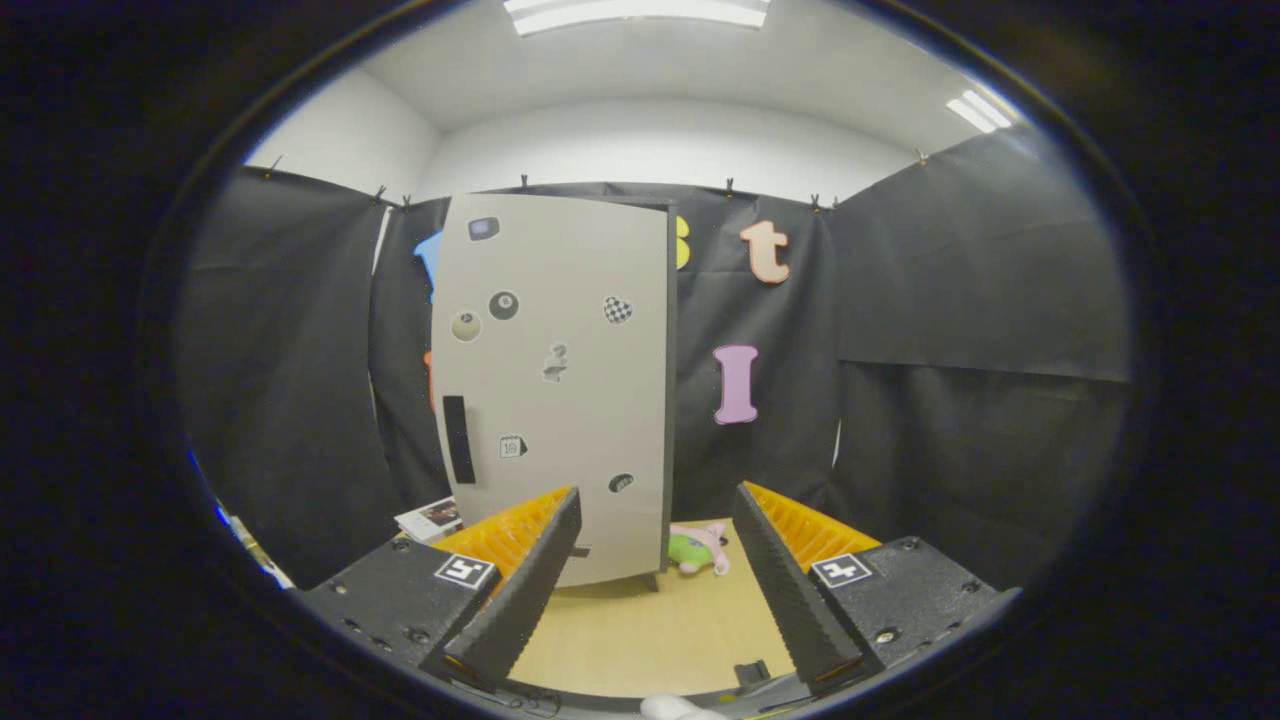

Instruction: Open the shoe cabinet door, grab the shoes and put them into the shoe cabinet, then close the shoe cabinet door.

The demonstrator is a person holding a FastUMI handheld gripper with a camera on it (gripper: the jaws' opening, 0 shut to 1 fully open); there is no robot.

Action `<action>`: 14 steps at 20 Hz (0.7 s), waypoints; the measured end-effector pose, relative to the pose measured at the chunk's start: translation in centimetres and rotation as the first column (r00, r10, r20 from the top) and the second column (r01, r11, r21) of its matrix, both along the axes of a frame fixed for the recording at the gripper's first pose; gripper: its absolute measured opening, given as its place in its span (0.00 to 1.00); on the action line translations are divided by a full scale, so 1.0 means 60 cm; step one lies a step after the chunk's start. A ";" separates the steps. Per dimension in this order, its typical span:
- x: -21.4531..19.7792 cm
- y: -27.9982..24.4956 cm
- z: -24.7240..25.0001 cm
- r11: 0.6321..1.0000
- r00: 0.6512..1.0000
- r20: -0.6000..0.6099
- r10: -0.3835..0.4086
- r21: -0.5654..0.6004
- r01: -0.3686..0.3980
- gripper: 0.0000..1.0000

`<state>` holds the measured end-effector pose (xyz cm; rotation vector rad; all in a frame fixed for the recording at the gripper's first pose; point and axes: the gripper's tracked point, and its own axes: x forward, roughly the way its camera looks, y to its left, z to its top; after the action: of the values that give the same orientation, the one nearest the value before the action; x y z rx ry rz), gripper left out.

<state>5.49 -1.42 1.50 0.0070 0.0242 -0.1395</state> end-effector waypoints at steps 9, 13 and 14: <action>-0.058 0.037 0.000 1.000 1.000 -0.003 0.015 0.018 -0.015 1.00; -0.076 0.072 0.011 0.999 0.999 0.006 0.042 0.009 -0.042 1.00; -0.080 0.079 0.015 0.999 0.999 0.016 0.049 0.006 -0.049 1.00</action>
<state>0.67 3.34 2.43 0.0135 0.0084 -0.0905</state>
